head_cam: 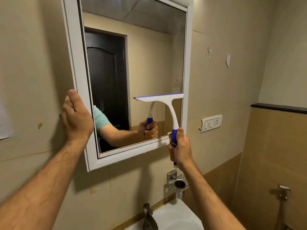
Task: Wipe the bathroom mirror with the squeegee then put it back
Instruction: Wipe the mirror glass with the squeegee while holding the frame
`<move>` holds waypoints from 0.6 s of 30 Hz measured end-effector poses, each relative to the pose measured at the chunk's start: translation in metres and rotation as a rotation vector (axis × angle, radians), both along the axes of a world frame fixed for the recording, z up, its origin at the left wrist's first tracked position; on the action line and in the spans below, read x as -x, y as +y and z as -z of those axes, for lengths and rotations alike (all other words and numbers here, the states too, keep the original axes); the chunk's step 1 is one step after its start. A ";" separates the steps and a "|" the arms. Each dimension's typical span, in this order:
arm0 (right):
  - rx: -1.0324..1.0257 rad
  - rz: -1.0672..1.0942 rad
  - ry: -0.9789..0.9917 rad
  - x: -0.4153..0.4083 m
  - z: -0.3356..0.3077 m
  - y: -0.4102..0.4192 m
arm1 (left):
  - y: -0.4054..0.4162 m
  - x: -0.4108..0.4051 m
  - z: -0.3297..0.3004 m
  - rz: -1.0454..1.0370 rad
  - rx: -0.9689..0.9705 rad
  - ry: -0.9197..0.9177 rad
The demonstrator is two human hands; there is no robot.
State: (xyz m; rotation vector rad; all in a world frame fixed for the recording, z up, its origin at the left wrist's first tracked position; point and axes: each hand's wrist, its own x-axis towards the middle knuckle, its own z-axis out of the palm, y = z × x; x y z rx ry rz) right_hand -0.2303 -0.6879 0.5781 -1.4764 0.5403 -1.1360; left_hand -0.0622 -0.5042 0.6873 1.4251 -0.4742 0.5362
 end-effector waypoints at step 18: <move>-0.045 -0.071 0.039 0.012 0.045 -0.001 | -0.004 -0.008 0.002 -0.034 0.019 -0.025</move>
